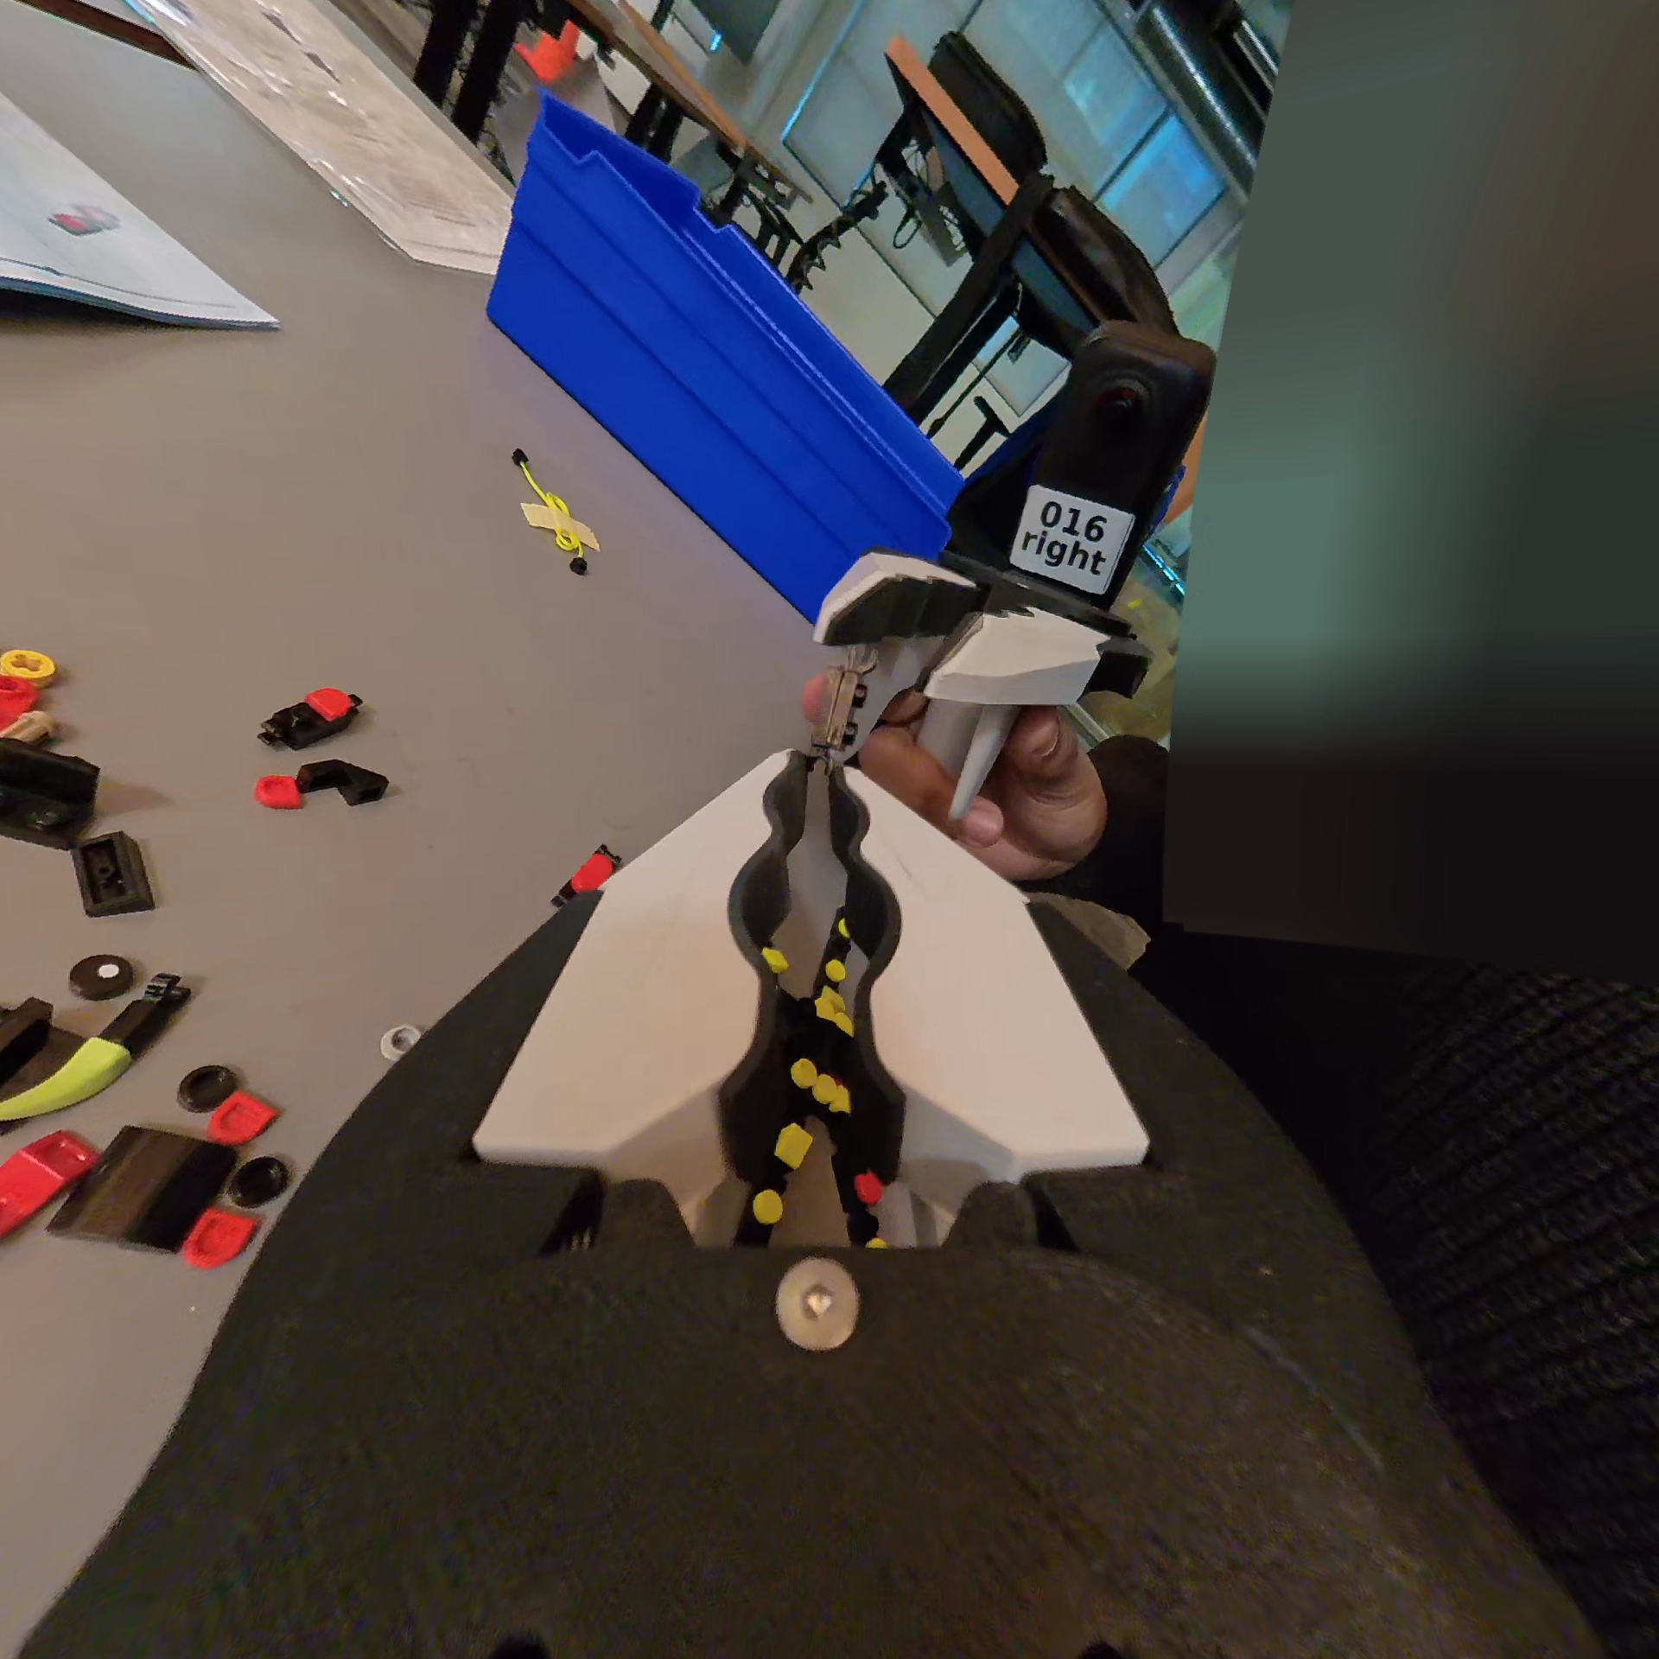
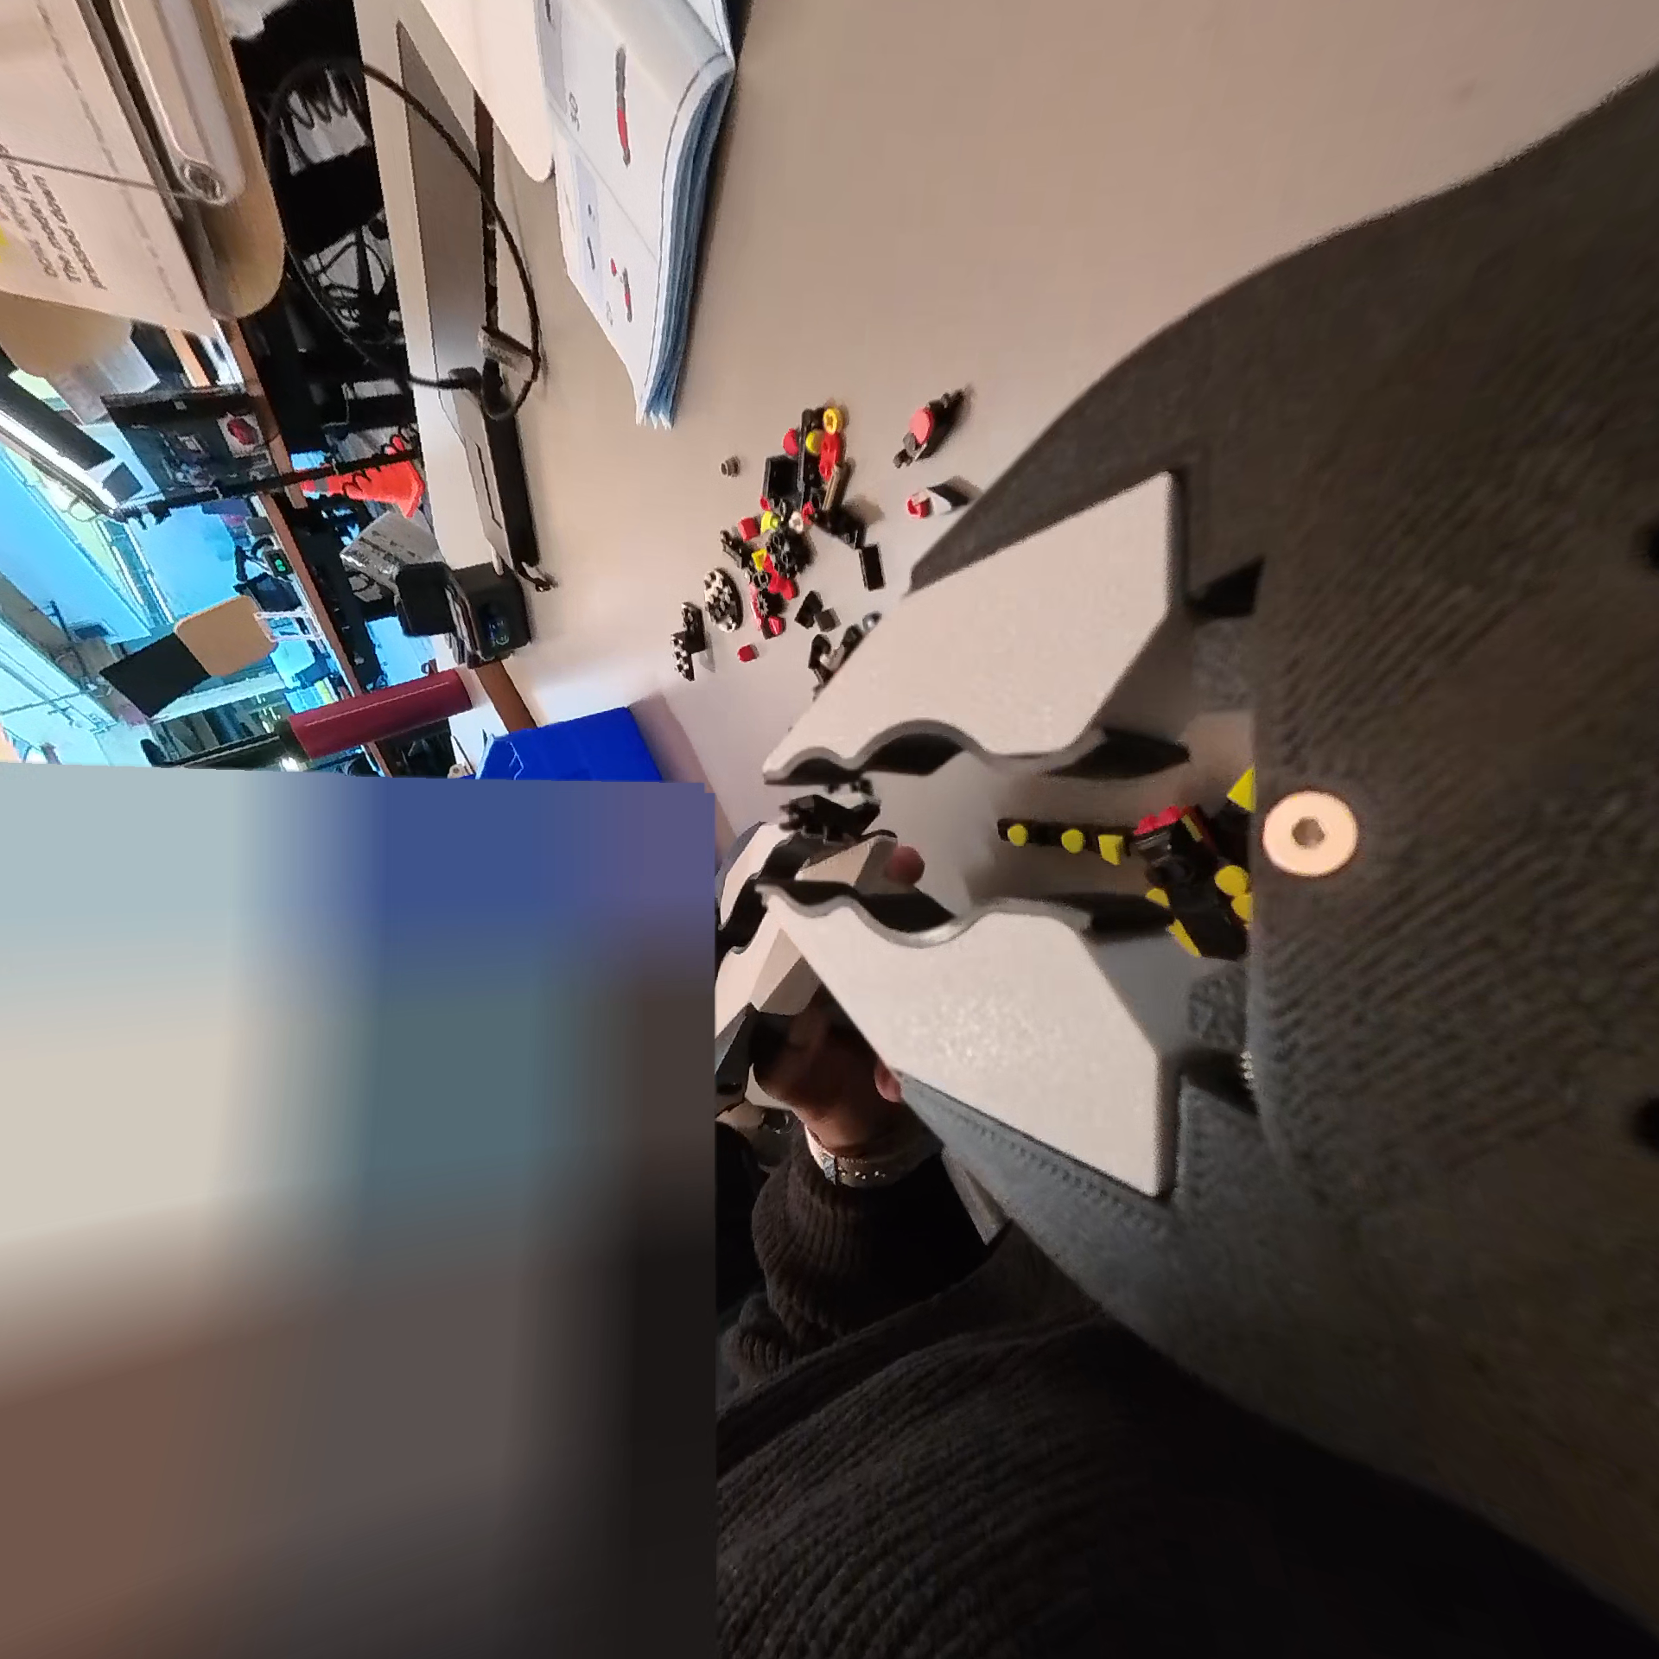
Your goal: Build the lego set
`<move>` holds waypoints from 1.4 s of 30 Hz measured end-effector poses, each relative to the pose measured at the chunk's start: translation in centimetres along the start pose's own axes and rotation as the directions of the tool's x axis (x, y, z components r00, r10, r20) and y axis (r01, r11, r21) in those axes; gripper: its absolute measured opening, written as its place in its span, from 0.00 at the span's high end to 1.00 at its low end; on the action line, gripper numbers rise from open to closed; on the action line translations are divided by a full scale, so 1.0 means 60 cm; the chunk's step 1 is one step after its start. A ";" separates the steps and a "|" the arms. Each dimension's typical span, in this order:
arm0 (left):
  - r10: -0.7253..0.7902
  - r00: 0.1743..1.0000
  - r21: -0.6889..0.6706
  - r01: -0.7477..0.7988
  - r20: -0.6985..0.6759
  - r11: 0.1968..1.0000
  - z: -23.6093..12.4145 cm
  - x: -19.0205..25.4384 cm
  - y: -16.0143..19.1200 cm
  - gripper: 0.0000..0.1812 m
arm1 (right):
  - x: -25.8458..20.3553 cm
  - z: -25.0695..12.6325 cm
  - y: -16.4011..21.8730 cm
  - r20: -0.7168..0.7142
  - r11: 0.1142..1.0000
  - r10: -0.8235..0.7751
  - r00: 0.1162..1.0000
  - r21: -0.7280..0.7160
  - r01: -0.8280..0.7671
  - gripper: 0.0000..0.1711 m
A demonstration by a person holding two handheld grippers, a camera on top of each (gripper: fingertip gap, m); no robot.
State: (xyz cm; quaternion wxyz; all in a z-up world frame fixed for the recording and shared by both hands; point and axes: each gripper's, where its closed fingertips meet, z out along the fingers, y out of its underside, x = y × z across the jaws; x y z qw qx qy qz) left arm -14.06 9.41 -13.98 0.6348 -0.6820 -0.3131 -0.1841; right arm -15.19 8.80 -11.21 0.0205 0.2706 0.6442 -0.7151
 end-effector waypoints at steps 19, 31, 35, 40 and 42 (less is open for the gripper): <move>0.070 0.993 0.005 -0.070 -0.097 0.998 0.007 0.036 0.007 0.98 | -0.029 0.000 -0.002 0.182 0.991 0.134 0.974 0.002 -0.136 0.98; 0.138 0.987 -0.039 -0.141 -0.086 0.989 0.002 0.041 0.016 0.99 | -0.042 0.001 0.001 0.281 0.975 0.215 0.935 -0.015 -0.220 0.98; 0.228 0.972 -0.054 -0.231 -0.050 0.972 0.003 0.039 0.020 0.99 | -0.045 -0.001 0.005 0.259 0.994 0.112 0.959 -0.033 -0.108 0.98; 0.201 0.978 -0.059 -0.205 -0.062 0.977 0.008 0.043 0.023 0.99 | -0.045 -0.001 0.011 0.202 0.996 -0.051 0.978 -0.059 0.064 0.97; 0.173 0.982 -0.055 -0.177 -0.071 0.983 0.009 0.045 0.023 0.99 | -0.043 0.000 0.012 0.179 0.994 -0.081 0.980 -0.060 0.094 0.98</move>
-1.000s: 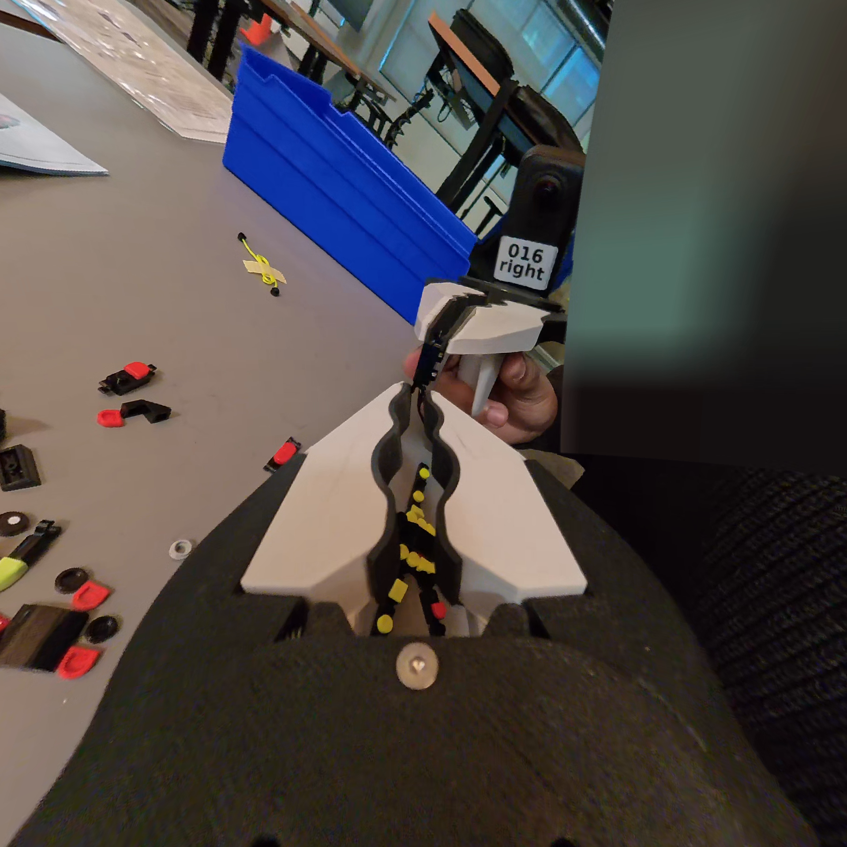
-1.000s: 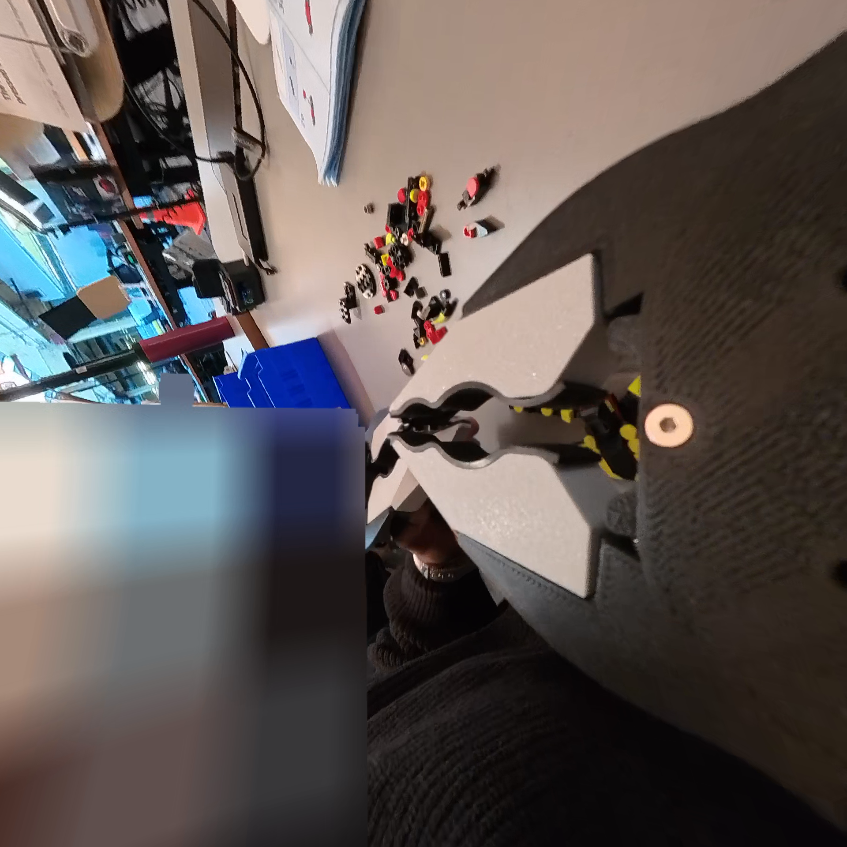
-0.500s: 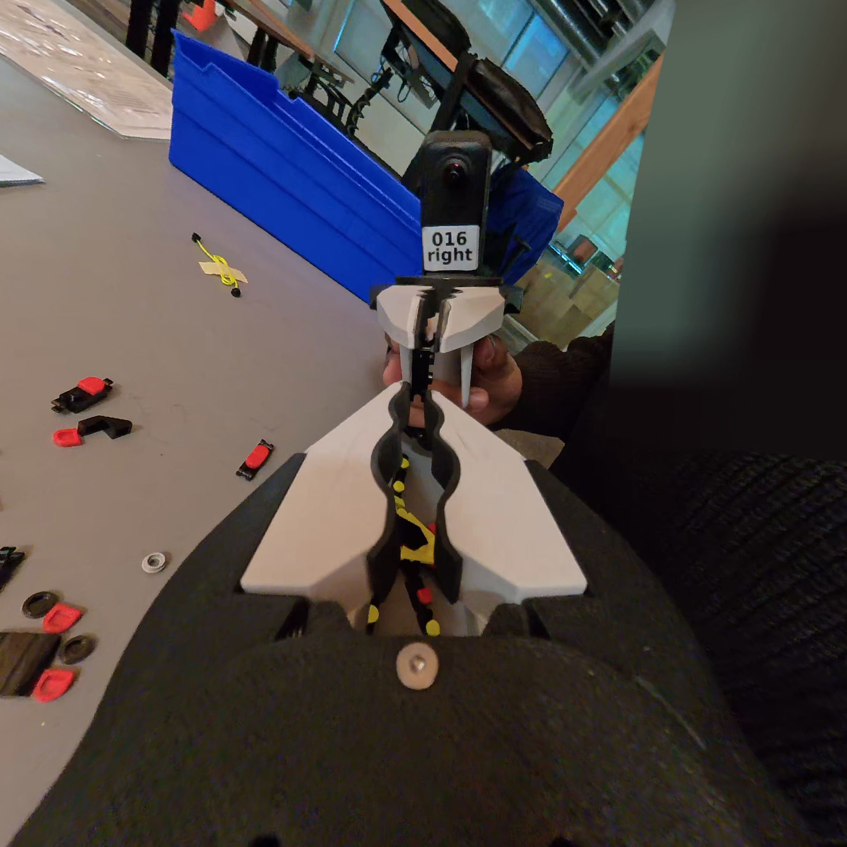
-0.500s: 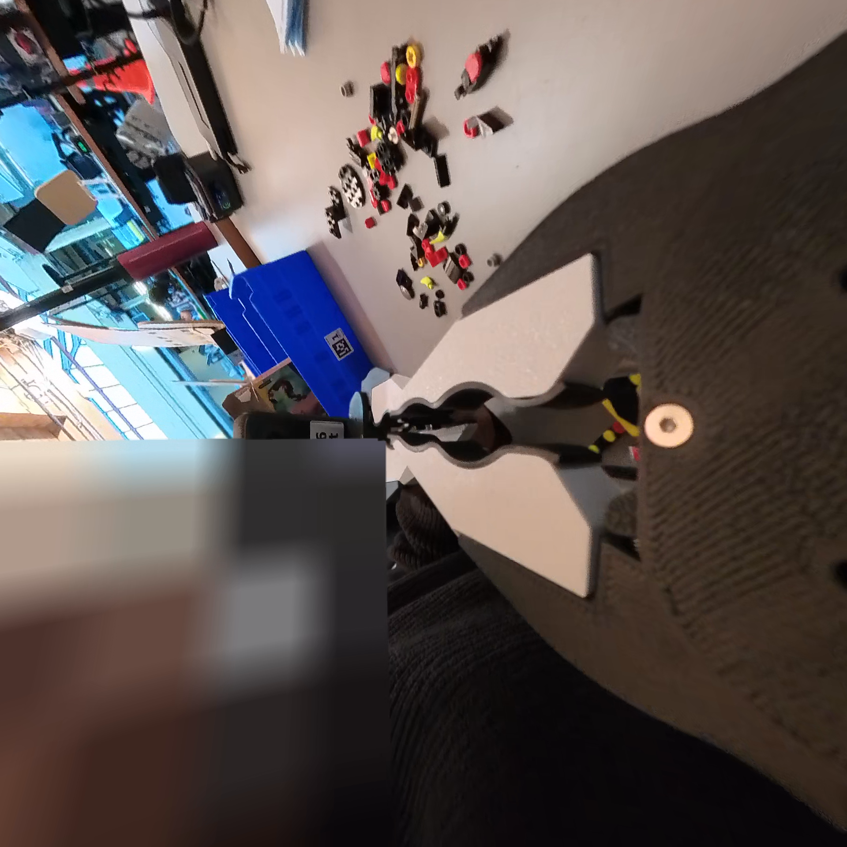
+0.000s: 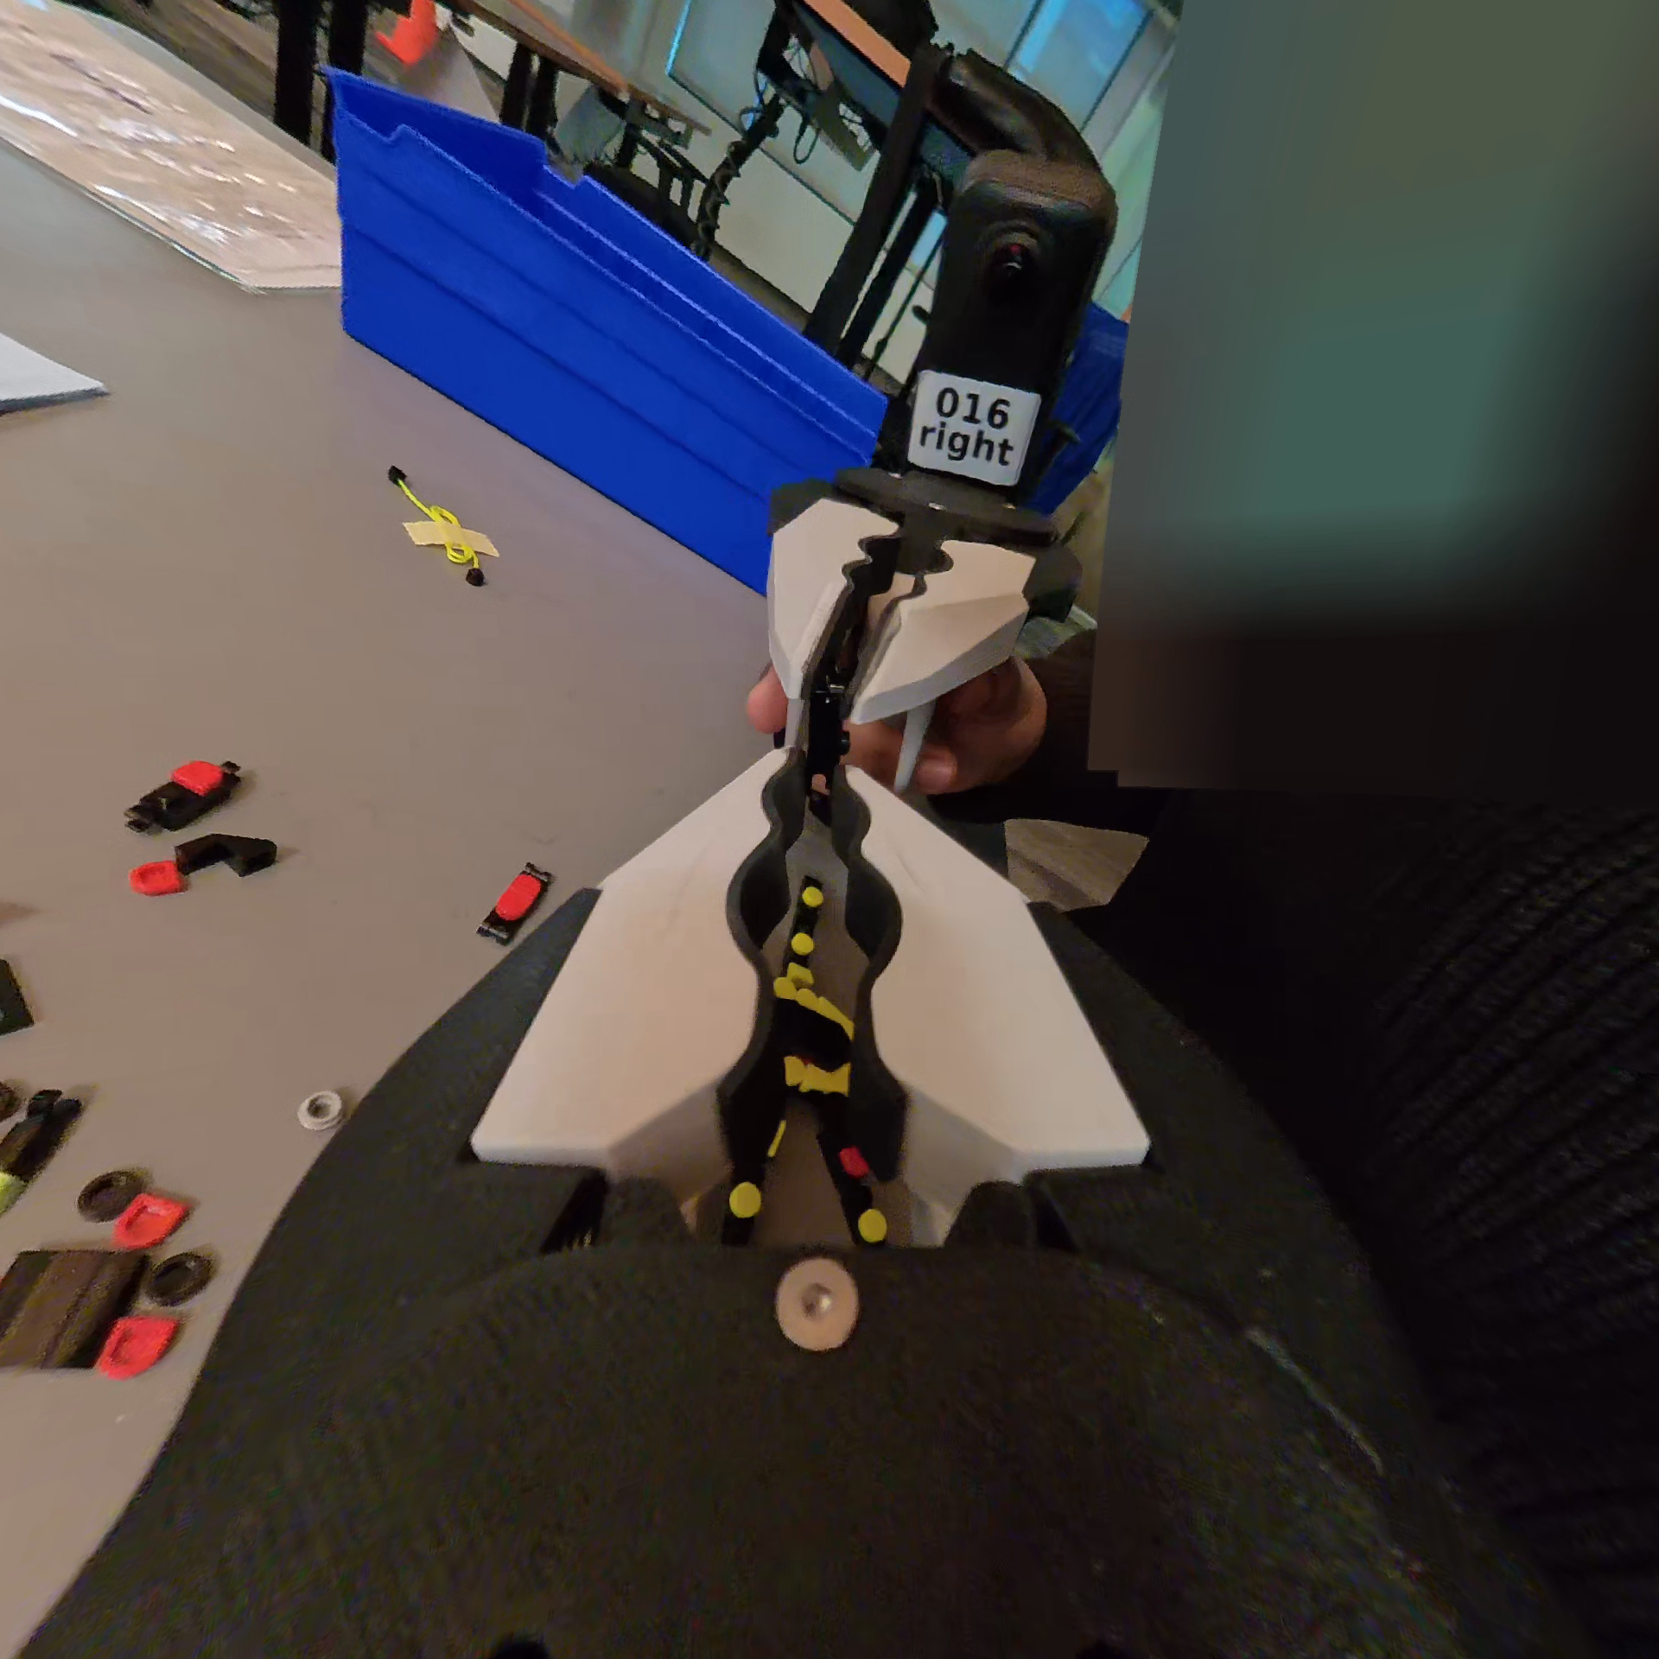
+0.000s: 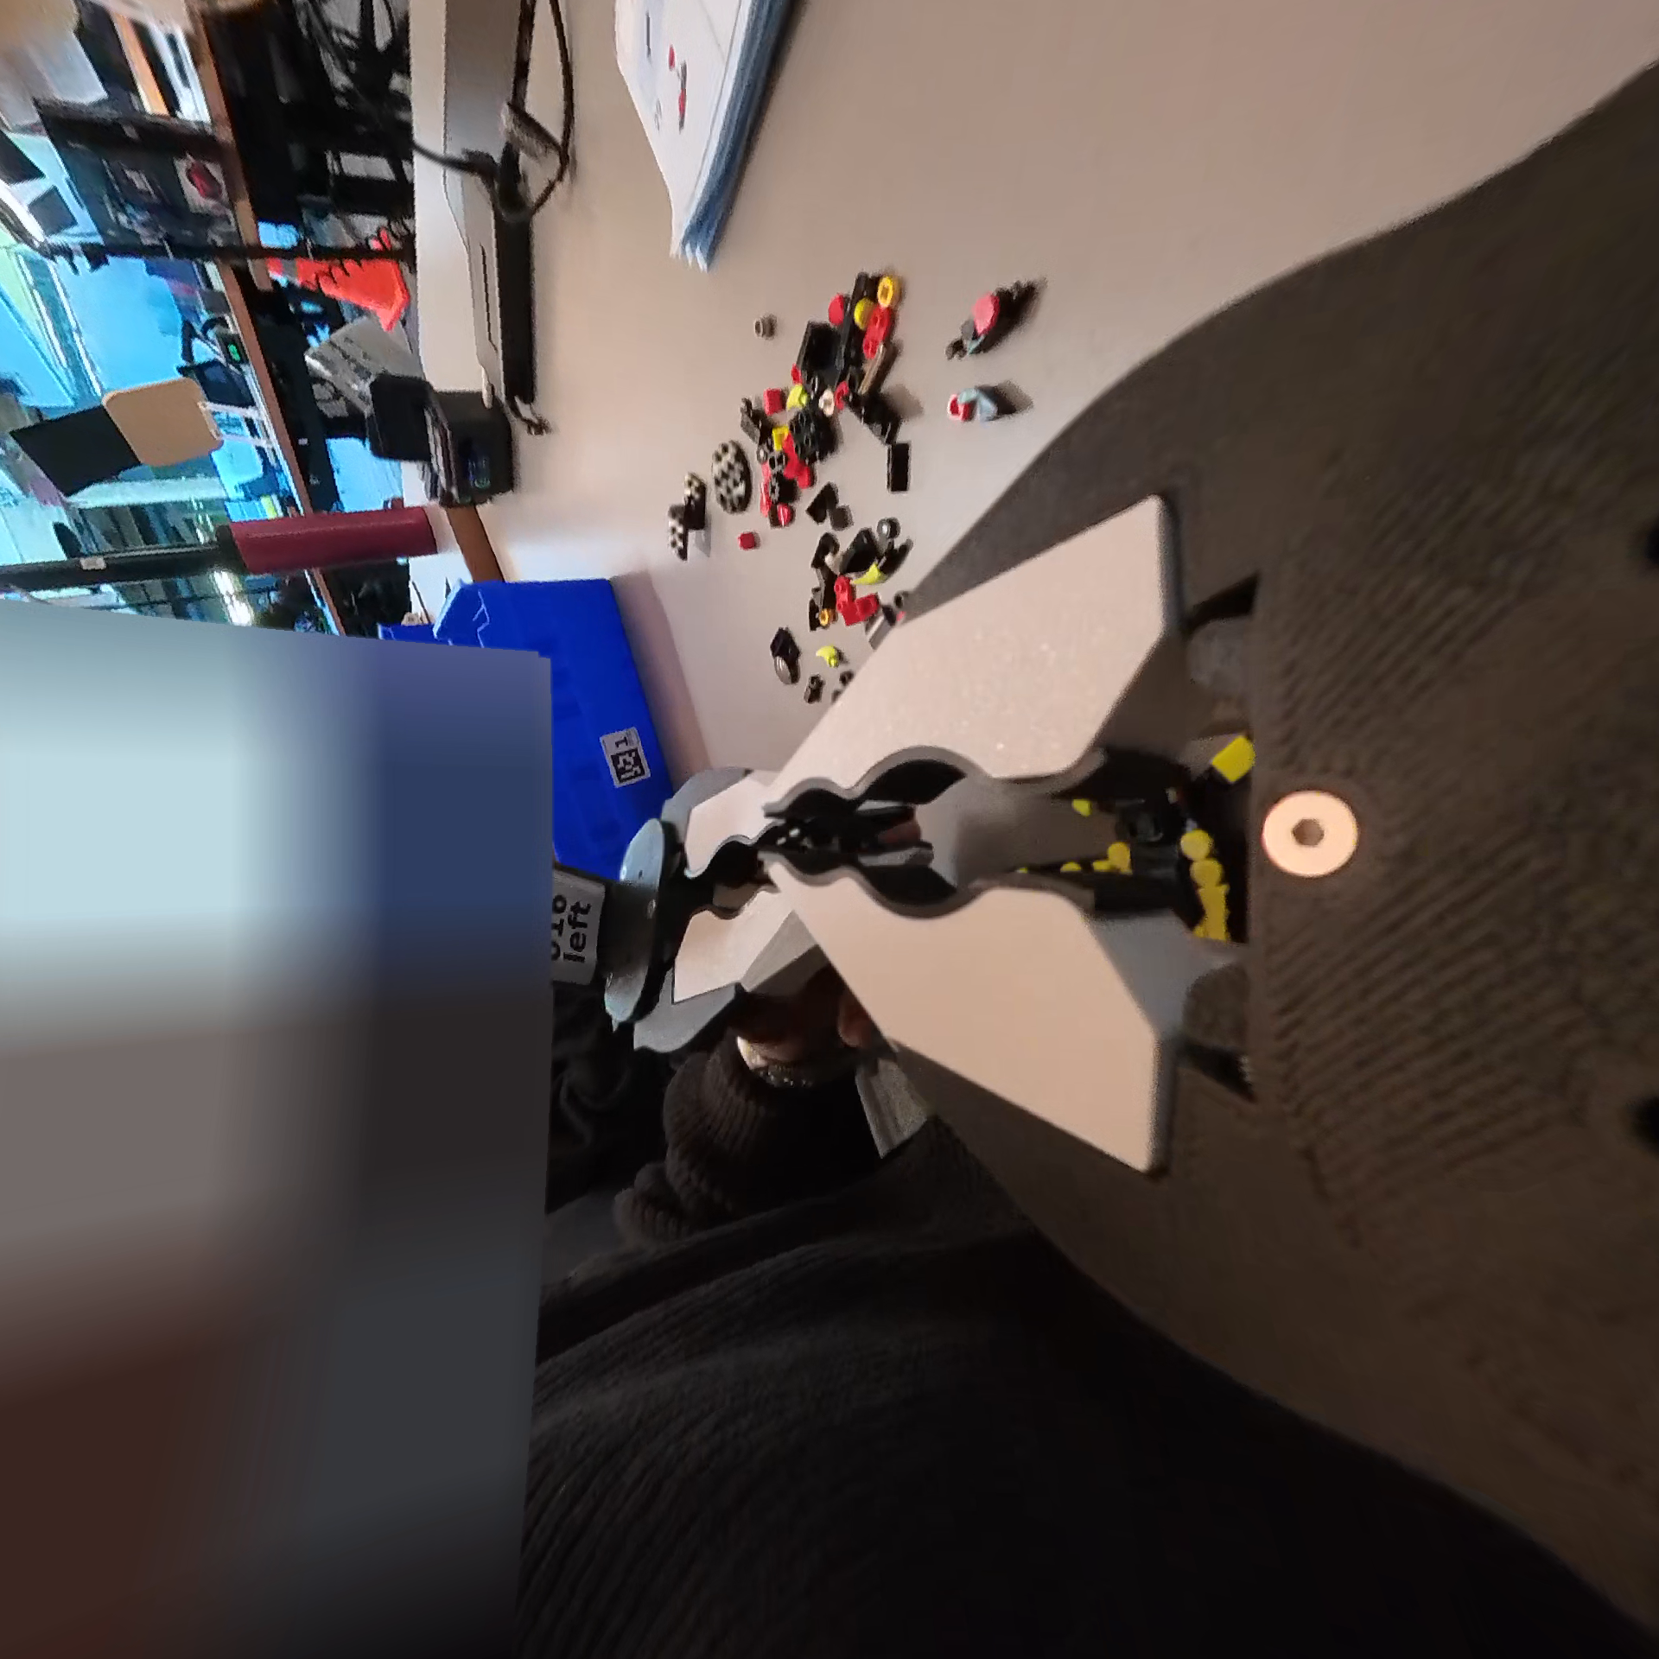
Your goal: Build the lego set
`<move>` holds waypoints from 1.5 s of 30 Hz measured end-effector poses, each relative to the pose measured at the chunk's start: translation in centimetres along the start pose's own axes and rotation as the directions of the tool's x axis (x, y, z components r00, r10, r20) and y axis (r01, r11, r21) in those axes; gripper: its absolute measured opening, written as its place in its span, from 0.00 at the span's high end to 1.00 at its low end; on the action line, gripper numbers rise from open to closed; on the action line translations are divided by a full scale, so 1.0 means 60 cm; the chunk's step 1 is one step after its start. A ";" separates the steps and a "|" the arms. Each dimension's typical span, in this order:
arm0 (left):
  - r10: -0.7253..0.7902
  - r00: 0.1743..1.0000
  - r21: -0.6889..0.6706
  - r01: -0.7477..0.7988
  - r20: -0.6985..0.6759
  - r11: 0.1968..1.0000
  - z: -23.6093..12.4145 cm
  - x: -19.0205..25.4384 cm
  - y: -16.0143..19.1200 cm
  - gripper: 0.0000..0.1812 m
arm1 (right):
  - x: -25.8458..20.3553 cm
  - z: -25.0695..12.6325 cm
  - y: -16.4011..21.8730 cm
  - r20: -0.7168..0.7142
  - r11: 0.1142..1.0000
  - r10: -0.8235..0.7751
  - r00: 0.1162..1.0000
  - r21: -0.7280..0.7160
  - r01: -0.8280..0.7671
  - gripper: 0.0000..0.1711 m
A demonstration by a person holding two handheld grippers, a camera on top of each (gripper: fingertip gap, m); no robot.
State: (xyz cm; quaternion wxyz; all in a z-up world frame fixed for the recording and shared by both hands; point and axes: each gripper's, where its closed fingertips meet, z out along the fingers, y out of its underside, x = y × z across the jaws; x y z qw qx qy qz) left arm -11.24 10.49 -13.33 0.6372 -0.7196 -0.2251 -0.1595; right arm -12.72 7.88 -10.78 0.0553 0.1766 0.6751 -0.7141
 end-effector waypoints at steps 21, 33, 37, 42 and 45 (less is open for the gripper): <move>-0.205 0.977 0.030 0.207 -0.059 0.978 0.004 -0.001 -0.006 0.99 | -0.007 -0.004 -0.004 0.021 1.000 -0.015 1.000 -0.008 0.015 0.98; -0.178 0.978 0.029 0.182 -0.106 0.983 0.005 0.012 -0.006 0.99 | -0.019 -0.011 -0.009 0.093 1.000 0.010 0.996 -0.001 -0.009 0.98; -0.124 0.985 0.072 0.133 -0.124 0.988 0.000 0.024 -0.018 0.97 | -0.014 -0.022 -0.024 0.141 0.990 0.110 0.984 0.073 -0.121 0.98; -0.286 0.909 0.068 0.320 -0.305 0.945 -0.007 0.041 -0.026 0.85 | -0.022 -0.033 -0.040 0.284 0.940 0.274 0.919 0.121 -0.318 0.98; -0.380 0.837 0.058 0.435 -0.393 0.898 -0.011 0.046 -0.035 0.85 | -0.026 -0.033 -0.039 0.337 0.918 0.324 0.884 0.112 -0.380 0.98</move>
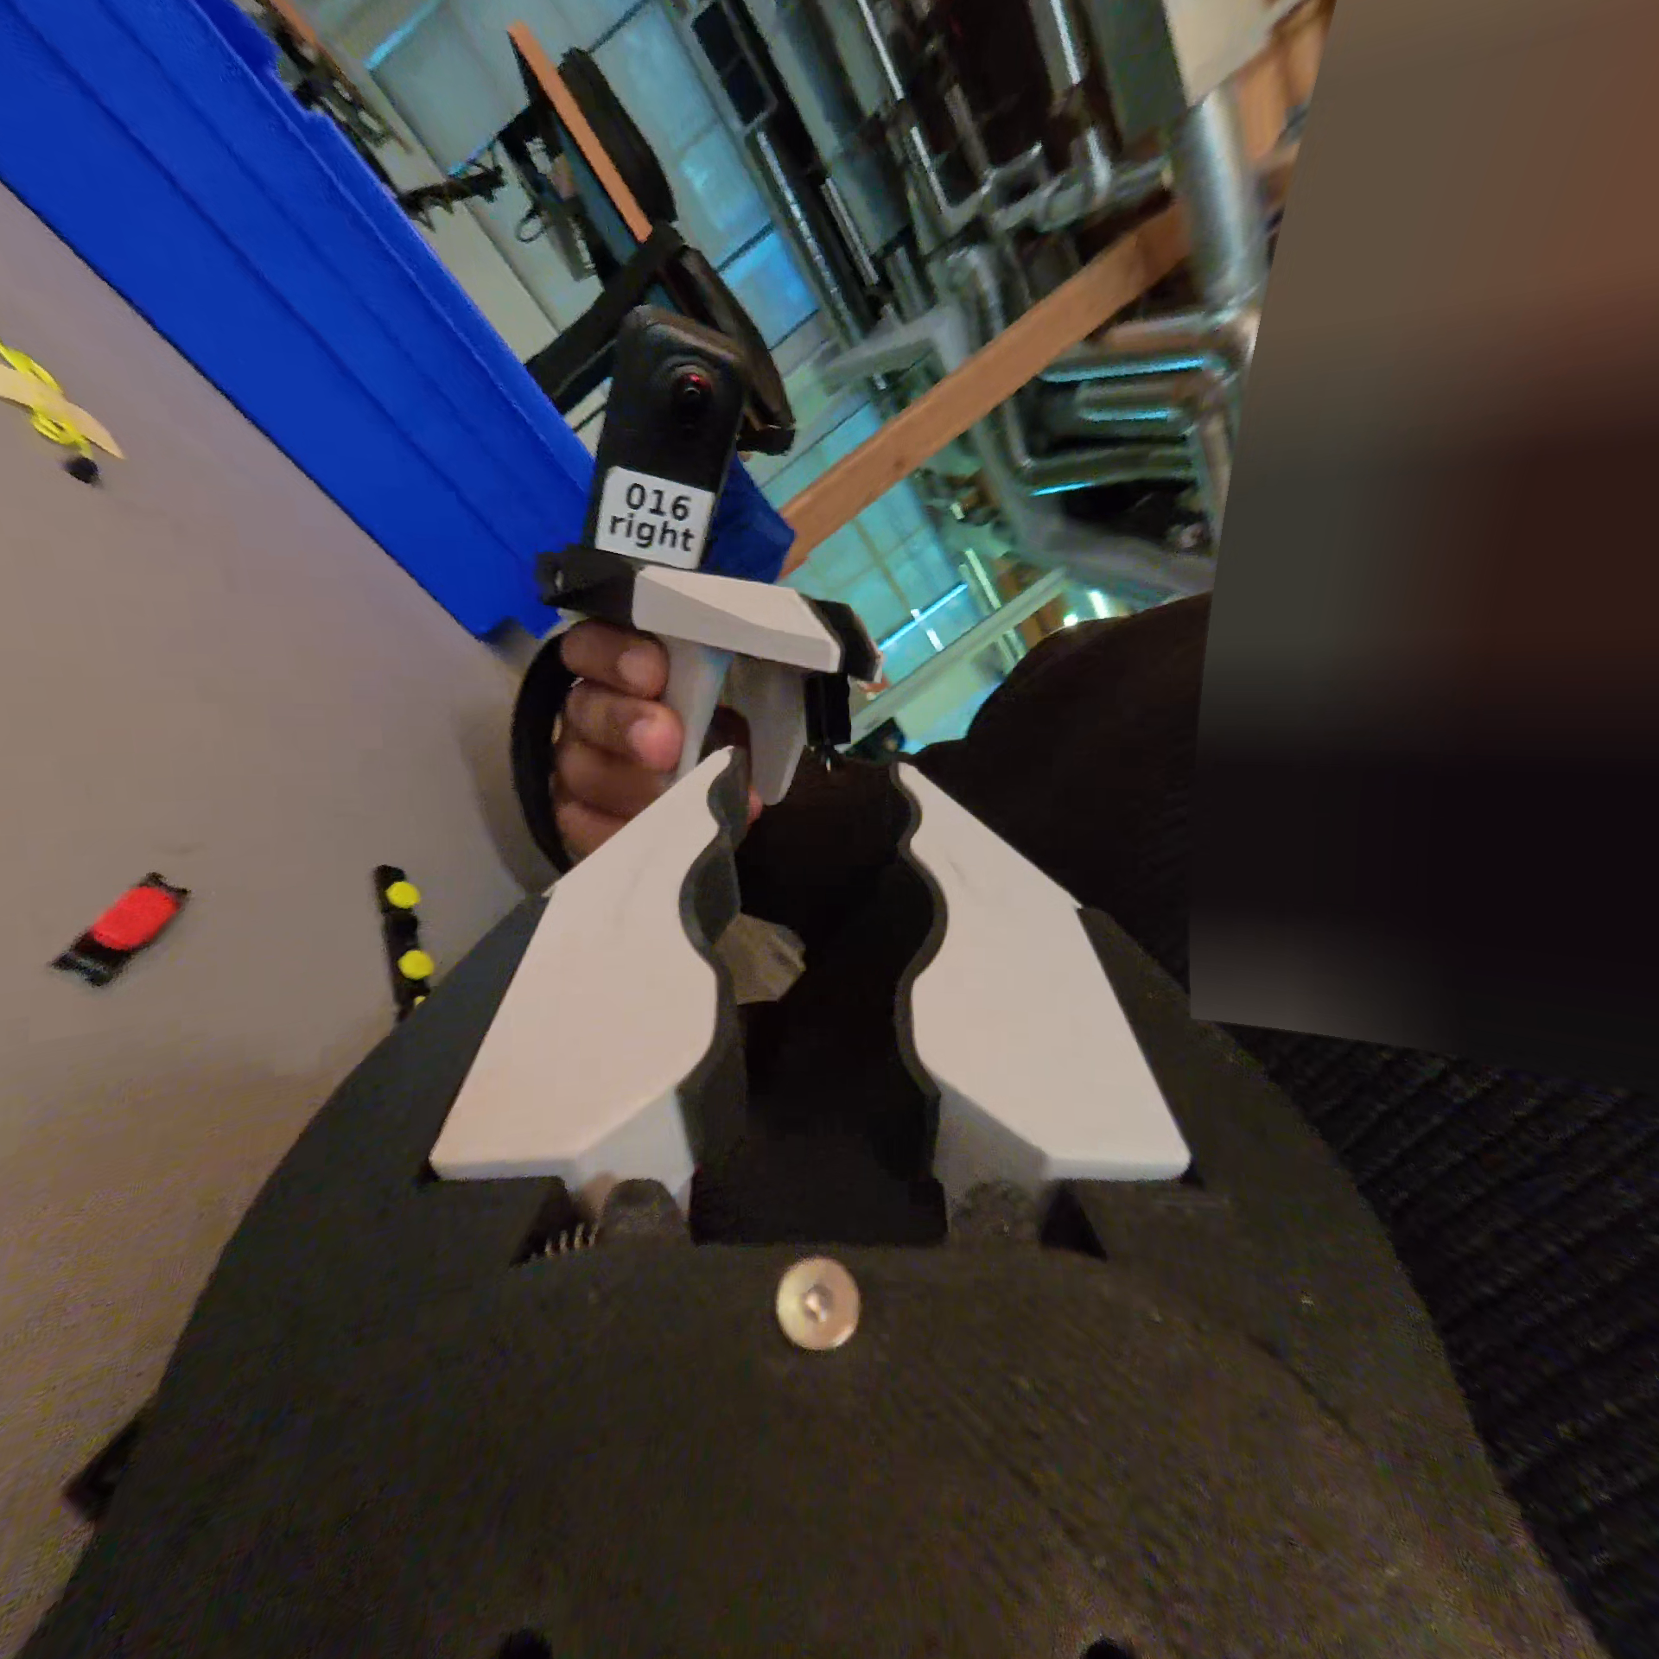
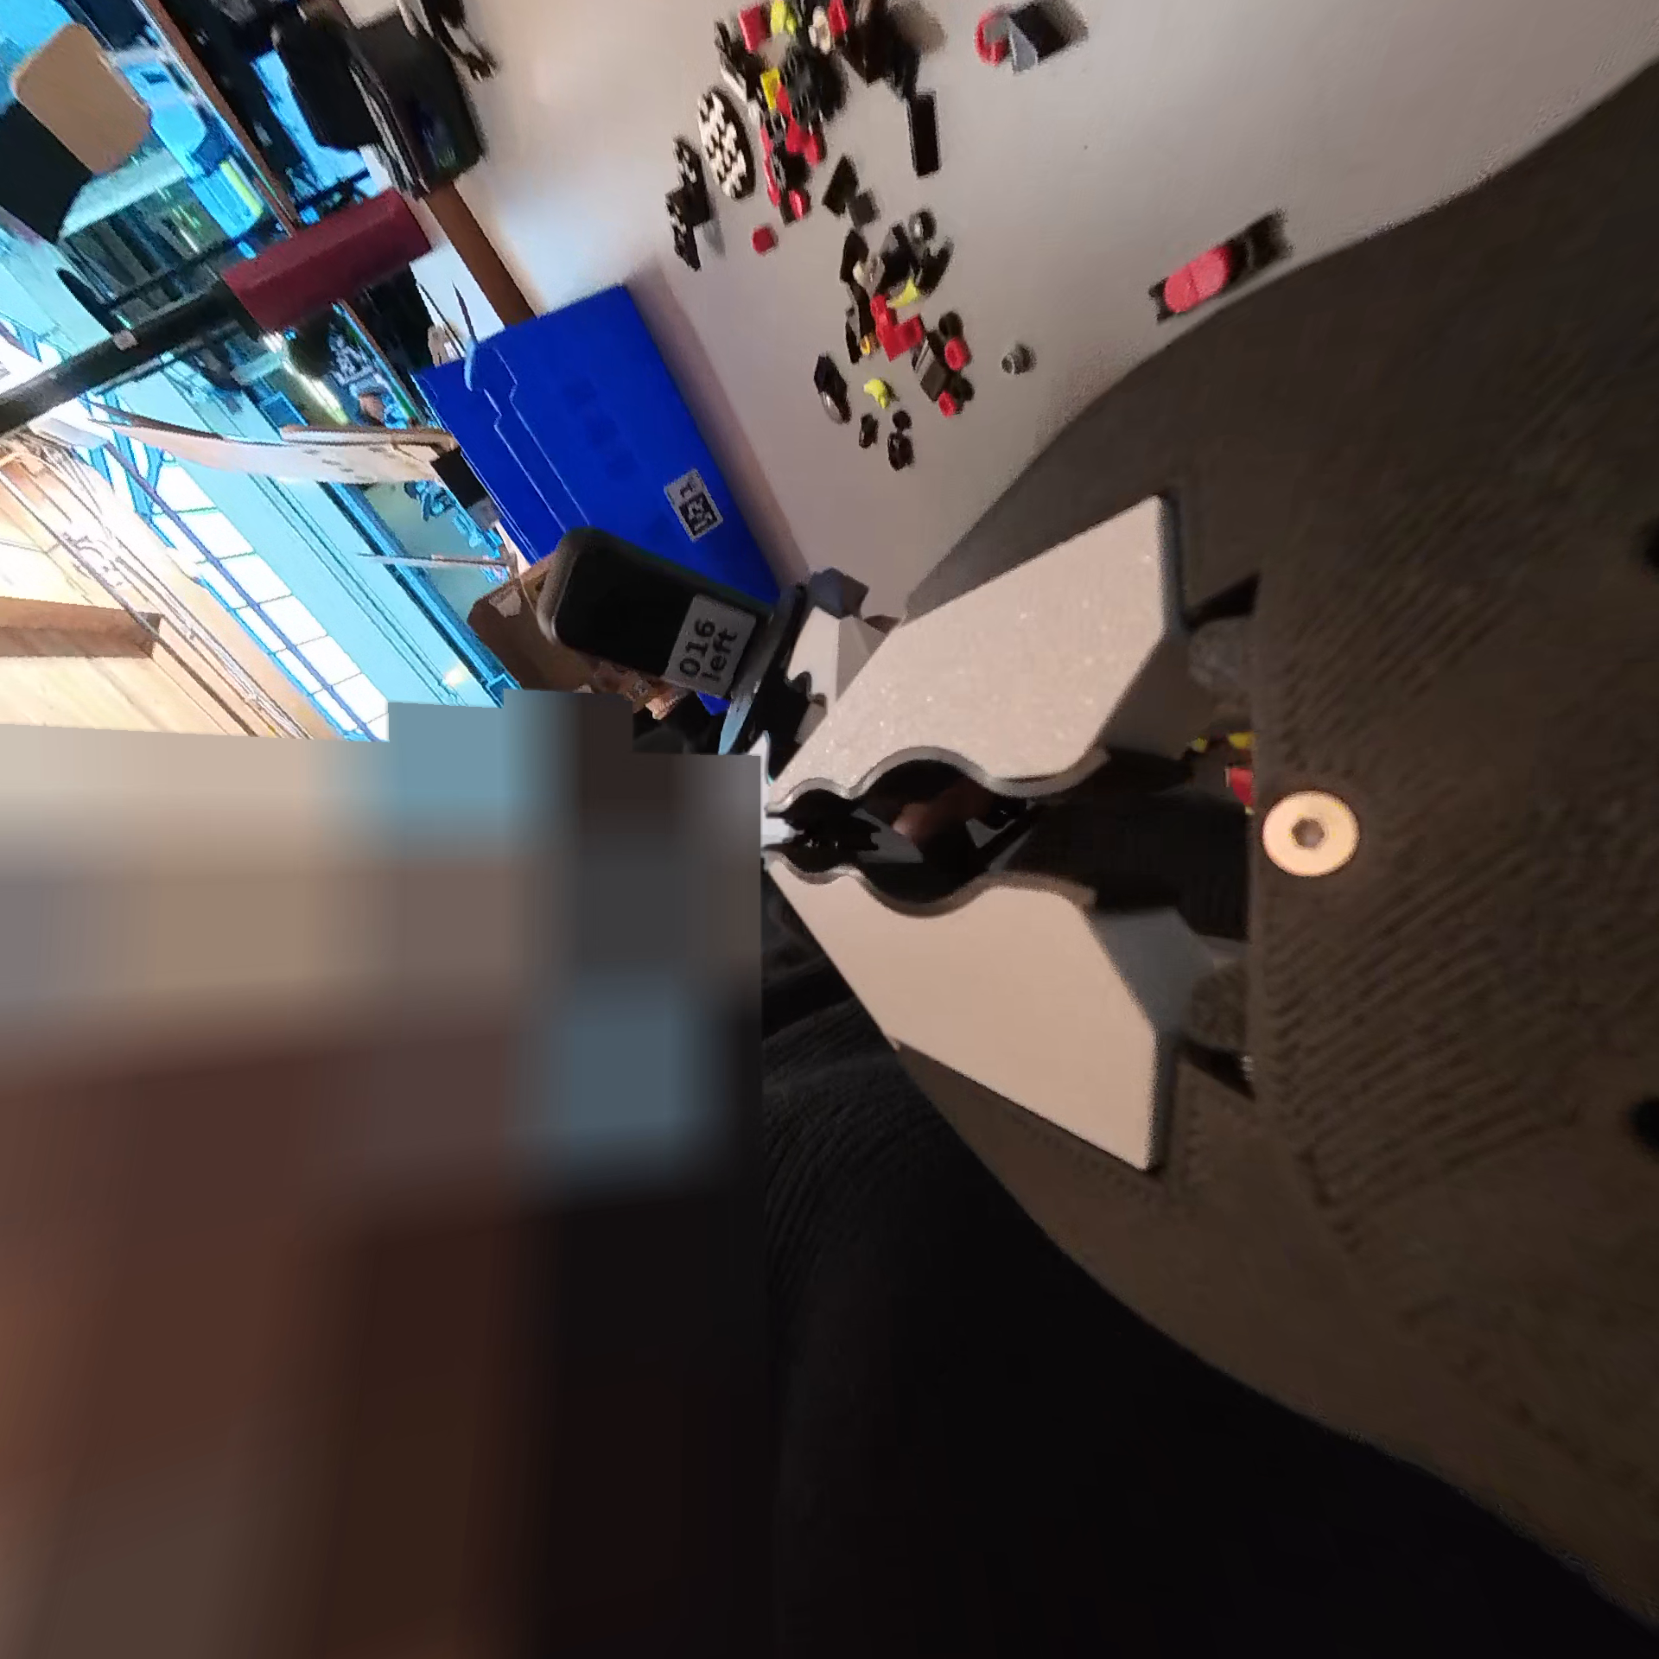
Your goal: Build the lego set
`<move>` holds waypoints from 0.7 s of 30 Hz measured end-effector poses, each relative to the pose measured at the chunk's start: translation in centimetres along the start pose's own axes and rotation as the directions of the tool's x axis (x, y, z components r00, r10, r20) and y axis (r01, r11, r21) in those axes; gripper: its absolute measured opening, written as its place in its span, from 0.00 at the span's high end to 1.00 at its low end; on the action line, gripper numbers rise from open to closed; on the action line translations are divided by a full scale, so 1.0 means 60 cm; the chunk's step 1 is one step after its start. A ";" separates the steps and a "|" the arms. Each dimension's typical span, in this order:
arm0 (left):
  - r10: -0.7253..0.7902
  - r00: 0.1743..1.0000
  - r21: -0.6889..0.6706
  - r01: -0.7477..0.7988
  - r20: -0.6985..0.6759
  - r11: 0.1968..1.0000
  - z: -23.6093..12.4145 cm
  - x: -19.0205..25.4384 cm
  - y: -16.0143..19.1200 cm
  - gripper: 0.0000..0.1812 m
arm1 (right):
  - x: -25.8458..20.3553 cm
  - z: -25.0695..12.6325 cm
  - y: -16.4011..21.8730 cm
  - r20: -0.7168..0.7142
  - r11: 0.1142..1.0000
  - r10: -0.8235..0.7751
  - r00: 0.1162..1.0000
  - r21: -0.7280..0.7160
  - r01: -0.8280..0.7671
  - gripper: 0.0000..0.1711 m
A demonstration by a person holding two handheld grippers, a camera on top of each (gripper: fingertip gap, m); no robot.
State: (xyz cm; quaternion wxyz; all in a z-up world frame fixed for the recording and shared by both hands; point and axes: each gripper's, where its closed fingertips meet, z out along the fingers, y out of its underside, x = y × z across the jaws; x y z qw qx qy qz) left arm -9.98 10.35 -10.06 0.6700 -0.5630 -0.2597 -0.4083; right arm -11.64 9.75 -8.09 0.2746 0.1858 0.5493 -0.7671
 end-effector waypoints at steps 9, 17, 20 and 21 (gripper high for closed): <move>-0.104 0.989 -0.036 0.100 -0.107 0.994 0.007 0.024 0.011 0.96 | -0.017 0.012 0.016 0.105 0.994 0.108 0.989 -0.031 -0.106 0.98; -0.014 1.000 -0.004 0.014 0.019 1.000 -0.002 0.000 0.000 0.97 | 0.031 0.005 0.012 -0.090 0.998 0.058 0.994 -0.011 -0.059 0.81; 0.080 0.982 0.018 -0.085 0.173 0.996 -0.020 -0.032 -0.017 0.97 | 0.072 -0.013 0.013 -0.260 0.999 0.026 0.965 -0.031 -0.035 0.78; 0.128 0.959 0.017 -0.137 0.254 0.990 -0.028 -0.047 -0.024 0.97 | 0.085 -0.019 0.017 -0.312 0.998 0.011 0.950 -0.052 -0.028 0.78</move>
